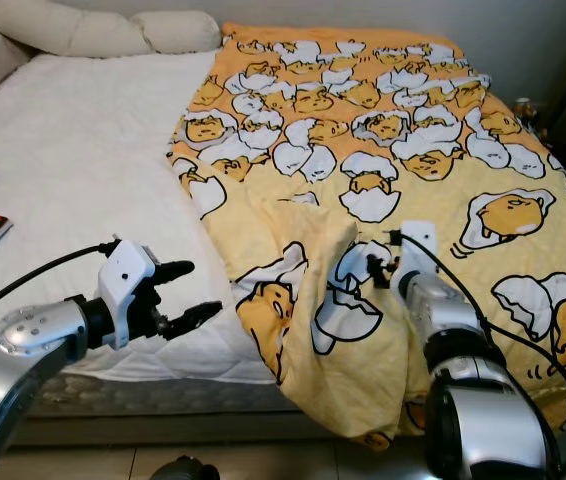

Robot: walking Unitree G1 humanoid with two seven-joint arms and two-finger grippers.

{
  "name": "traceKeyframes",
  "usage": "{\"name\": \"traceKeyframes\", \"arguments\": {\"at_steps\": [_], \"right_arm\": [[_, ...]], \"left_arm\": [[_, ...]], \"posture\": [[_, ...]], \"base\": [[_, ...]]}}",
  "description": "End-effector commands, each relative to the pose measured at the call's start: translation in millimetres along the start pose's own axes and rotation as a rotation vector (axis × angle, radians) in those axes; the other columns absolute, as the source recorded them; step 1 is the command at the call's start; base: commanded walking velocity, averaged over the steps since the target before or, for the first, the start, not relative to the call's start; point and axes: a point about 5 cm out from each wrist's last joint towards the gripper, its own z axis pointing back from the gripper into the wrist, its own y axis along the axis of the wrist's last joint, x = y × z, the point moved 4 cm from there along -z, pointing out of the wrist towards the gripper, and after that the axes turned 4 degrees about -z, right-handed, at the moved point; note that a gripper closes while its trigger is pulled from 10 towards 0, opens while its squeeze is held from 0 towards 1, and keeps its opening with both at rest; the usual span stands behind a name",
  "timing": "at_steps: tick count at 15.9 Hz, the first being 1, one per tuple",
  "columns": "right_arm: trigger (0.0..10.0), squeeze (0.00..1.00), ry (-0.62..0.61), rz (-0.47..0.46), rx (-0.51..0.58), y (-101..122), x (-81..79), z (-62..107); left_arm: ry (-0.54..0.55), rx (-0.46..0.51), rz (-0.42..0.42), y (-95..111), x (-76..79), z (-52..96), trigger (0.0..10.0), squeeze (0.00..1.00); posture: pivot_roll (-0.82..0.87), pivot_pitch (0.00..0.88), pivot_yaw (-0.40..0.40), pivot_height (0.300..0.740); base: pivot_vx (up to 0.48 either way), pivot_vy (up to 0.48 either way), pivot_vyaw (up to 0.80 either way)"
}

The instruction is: Clean up the room

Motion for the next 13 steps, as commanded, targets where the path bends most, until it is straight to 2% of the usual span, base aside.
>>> {"name": "traceKeyframes", "arguments": {"at_steps": [1,3,5,6,8,10,11,12,13], "right_arm": [[10.0,0.00,-0.020,-0.043,0.009,6,8.1,0.8],[10.0,0.00,-0.044,-0.088,-0.002,4,14.4,1.5],[10.0,0.00,-0.042,-0.107,-0.027,-2,18.4,2.3],[10.0,0.00,-0.040,-0.109,-0.029,-3,18.8,2.4],[10.0,0.00,-0.040,-0.114,-0.037,-9,19.8,2.6],[10.0,0.00,-0.028,-0.114,-0.051,-17,15.7,1.8],[9.7,0.00,-0.024,-0.110,-0.058,-22,13.6,1.4],[5.1,0.00,-0.020,-0.111,-0.062,-24,12.0,1.2],[2.0,0.00,-0.007,-0.126,-0.058,-26,8.4,0.6]], "left_arm": [[-0.022,-0.004,-0.010,3,1.2,2.8,10.0,0.00],[-0.032,-0.004,-0.012,6,3.0,8.8,10.0,0.00],[-0.043,-0.002,-0.010,13,6.2,19.0,10.0,0.00],[-0.043,-0.002,-0.007,14,6.5,20.7,10.0,0.00],[-0.033,-0.014,-0.003,16,7.5,31.3,10.0,0.00],[-0.011,-0.020,0.001,17,8.4,37.8,10.0,0.00],[0.001,-0.022,0.005,18,9.9,41.2,10.0,0.00],[0.008,-0.022,0.011,19,11.5,43.9,10.0,0.00],[0.011,-0.024,0.015,19,13.5,45.5,10.0,0.00]], "posture": [[0.13,0.000,0.042,0.740],[0.14,0.029,0.046,0.740],[0.19,0.116,0.048,0.740],[0.19,0.116,0.048,0.740],[0.21,0.184,0.056,0.740],[0.23,0.211,0.055,0.740],[0.24,0.223,0.055,0.740],[0.25,0.231,0.052,0.740],[0.25,0.233,0.051,0.740]], "base": [[0.000,0.000,0.00],[0.000,0.000,0.00],[0.000,0.000,0.00],[0.000,0.000,0.00],[0.000,0.000,0.00],[0.000,0.000,0.00],[0.000,0.000,0.00],[0.000,0.000,0.00],[0.000,0.000,0.00]]}}
